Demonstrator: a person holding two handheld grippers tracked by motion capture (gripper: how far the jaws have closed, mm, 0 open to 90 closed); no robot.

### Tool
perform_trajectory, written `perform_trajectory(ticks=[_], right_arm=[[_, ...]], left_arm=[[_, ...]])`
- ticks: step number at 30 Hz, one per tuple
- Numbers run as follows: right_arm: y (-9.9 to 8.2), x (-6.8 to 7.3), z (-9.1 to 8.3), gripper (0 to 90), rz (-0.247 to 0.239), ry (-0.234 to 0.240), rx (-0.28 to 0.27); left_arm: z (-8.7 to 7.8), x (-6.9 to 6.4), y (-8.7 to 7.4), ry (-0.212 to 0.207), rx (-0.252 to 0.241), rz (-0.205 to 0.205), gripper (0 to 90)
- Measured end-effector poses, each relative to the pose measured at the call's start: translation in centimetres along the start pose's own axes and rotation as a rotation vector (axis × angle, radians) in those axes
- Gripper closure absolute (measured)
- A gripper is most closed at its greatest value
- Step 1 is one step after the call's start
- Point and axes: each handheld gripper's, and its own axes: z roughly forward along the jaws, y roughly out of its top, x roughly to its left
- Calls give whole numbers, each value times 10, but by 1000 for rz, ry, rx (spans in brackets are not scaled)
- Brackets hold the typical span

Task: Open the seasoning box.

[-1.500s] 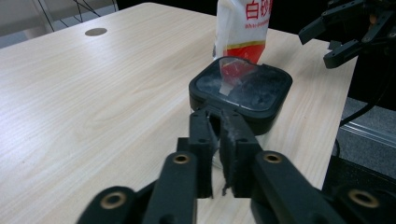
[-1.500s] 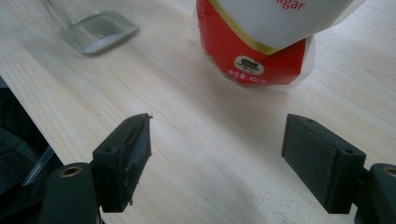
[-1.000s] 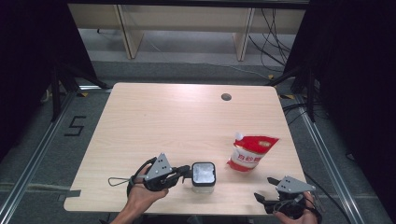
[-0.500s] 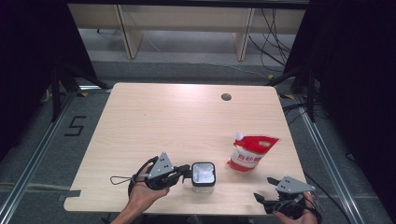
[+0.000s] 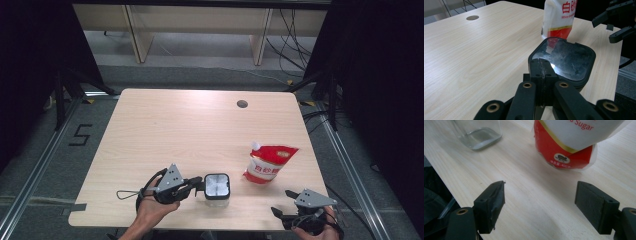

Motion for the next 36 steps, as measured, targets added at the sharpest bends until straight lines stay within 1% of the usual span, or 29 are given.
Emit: perform_trajectory(ticks=[1, 2, 3, 4, 5, 6, 8, 9, 10, 11, 12, 13, 14, 16, 18, 20, 21, 23, 24, 25, 26, 27, 28, 29, 31, 32, 34, 35, 36], right_arm=[[1, 2, -1, 323, -14, 19, -10], [1, 2, -1, 323, -14, 19, -10], [1, 3, -1, 329, -31, 19, -19], [2, 5, -1, 359, -33, 21, -23], [4, 6, -1, 411, -52, 26, -37], [5, 7, -1, 427, -57, 28, -52], [7, 11, -1, 453, -54, 29, -60], [9, 15, -1, 472, -56, 40, -77], [9, 15, -1, 472, -56, 40, -77], [12, 17, 0, 492, -90, 49, -102], [12, 17, 0, 492, -90, 49, -102], [15, 21, 1, 512, -82, 52, -118], [17, 21, 2, 524, -103, 57, -130], [19, 22, 4, 538, -106, 60, -135], [23, 25, 8, 583, -115, 75, -149], [27, 27, 11, 614, -115, 79, -152], [32, 30, 15, 646, -123, 96, -166], [34, 31, 16, 658, -135, 90, -169], [37, 34, 17, 673, -133, 104, -181], [39, 36, 17, 685, -129, 106, -193], [41, 38, 19, 696, -140, 115, -203], [44, 40, 19, 708, -142, 121, -198], [46, 42, 21, 717, -146, 132, -205], [47, 44, 24, 726, -151, 138, -211], [51, 48, 32, 759, -166, 151, -194], [51, 48, 32, 759, -166, 151, -194], [54, 49, 37, 779, -166, 166, -196], [55, 50, 37, 790, -152, 166, -184], [58, 49, 39, 798, -173, 168, -192]], left_arm=[[0, 1, 0, -2, 7, 10, 891], [0, 1, 0, -2, 7, 10, 891], [0, 1, 0, -2, 6, 10, 891], [0, 0, 0, -2, 0, 5, 891], [0, 0, -1, -6, -8, 1, 891], [0, 1, -1, -7, -9, 4, 891], [0, 1, -2, -11, -20, -31, 891], [0, 2, -3, -8, -18, -43, 891], [0, 2, -3, -8, -18, -43, 891], [0, 2, -3, -15, -28, -54, 891], [0, 2, -4, -14, -29, -52, 891], [0, 1, -4, -7, -31, -71, 891], [0, 2, -5, -8, -34, -69, 891], [0, 2, -5, -8, -35, -70, 891], [0, 2, -5, -17, -43, -76, 891], [0, 3, -6, -21, -47, -67, 891], [0, 1, -7, -7, -43, -94, 891], [-1, 2, -7, -8, -43, -86, 891], [0, 4, -7, -23, -49, -88, 891], [0, 4, -7, -23, -52, -104, 891], [0, 3, -7, -25, -55, -124, 891], [0, 4, -7, -23, -54, -111, 891], [0, 3, -7, -23, -50, -105, 891], [0, 4, -7, -26, -49, -88, 891], [0, 4, -7, -28, -50, -94, 891], [0, 4, -7, -27, -52, -103, 891], [0, 4, -7, -25, -53, -103, 891], [0, 3, -8, -23, -55, -118, 891], [0, 3, -8, -24, -56, -118, 891]])
